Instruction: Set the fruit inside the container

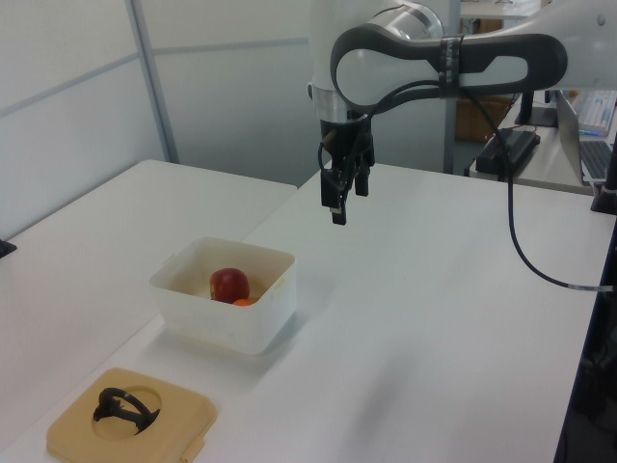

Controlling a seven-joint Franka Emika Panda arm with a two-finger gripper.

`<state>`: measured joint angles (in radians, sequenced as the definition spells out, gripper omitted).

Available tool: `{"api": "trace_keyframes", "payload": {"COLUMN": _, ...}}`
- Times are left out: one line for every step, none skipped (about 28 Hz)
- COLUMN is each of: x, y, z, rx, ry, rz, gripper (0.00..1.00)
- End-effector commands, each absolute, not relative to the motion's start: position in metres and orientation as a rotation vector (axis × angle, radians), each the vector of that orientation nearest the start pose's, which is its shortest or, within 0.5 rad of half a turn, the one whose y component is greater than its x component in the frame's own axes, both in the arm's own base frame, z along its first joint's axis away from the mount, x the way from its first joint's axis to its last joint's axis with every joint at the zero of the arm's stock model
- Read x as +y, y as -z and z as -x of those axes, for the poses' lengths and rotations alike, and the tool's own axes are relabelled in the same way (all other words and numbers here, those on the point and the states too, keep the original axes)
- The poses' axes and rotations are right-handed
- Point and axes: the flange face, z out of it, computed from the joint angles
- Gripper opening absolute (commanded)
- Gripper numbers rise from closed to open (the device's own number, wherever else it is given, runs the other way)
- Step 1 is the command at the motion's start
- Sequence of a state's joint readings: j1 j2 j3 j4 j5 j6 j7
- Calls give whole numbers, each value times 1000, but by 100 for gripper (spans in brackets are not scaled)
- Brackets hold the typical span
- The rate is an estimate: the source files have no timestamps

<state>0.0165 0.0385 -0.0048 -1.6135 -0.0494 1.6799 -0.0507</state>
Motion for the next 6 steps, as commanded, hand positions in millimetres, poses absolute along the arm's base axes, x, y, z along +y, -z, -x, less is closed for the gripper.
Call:
{"api": "trace_keyframes", "payload": {"x": -1, "y": -603, "z": -574, "rx": -99, "ry": 108, "rz": 3178, "gripper": 100}}
{"api": "trace_keyframes", "payload": {"x": -1, "y": -603, "z": -574, "rx": -102, "ry": 108, "rz": 3180, "gripper": 100}}
{"api": "trace_keyframes", "payload": {"x": -1, "y": -603, "z": -574, "rx": -105, "ry": 108, "rz": 3184, "gripper": 100}}
{"api": "trace_keyframes", "payload": {"x": -3, "y": -605, "z": -573, "rx": -100, "ry": 113, "rz": 3186, "gripper": 100}}
{"api": "trace_keyframes", "payload": {"x": -5, "y": -608, "z": -573, "rx": -103, "ry": 122, "rz": 3189, "gripper": 100}}
{"api": "trace_keyframes", "payload": {"x": -7, "y": -616, "z": -574, "rx": -92, "ry": 144, "rz": 3189, "gripper": 100}}
